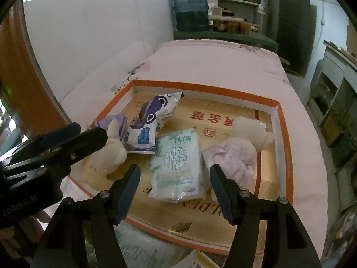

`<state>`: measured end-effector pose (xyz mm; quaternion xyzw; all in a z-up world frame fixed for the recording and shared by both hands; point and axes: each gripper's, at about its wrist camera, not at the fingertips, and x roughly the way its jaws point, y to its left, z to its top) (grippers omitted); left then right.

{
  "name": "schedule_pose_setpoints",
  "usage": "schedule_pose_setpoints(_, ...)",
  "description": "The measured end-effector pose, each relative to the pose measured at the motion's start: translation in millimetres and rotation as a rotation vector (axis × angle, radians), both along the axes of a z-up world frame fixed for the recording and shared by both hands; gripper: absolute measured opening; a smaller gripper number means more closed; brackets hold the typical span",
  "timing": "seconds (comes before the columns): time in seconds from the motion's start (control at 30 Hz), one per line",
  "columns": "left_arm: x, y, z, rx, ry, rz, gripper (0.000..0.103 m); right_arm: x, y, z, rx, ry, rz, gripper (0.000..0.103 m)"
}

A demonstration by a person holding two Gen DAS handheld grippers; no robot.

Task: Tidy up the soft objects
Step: 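Open left tool releasing the bunny while right tool releases the tissue pack into the box, then withdraw both open tools from the box back toward the remaining pile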

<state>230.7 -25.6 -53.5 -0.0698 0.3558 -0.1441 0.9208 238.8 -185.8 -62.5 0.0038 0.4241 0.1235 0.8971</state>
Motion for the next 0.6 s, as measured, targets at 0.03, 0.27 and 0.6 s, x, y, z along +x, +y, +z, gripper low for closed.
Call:
schedule_pose_setpoints(0.03,-1.3,-0.1,1.1,-0.001,-0.002,-0.001,0.066,-0.9,-0.5,0.8,0.001,-0.001,-0.001,0.066)
schedule_pose_setpoints(0.27,-13.9,-0.2,13.8,-0.008,-0.033,-0.003,0.066,-12.5,-2.8,9.2,0.023,-0.009,-0.008,0.066)
schedule_pose_setpoints(0.6,-35.5,5.0,28.1,-0.033,-0.06,0.0,0.066,-36.8,-0.2,19.5,0.051,-0.023,-0.004,0.066)
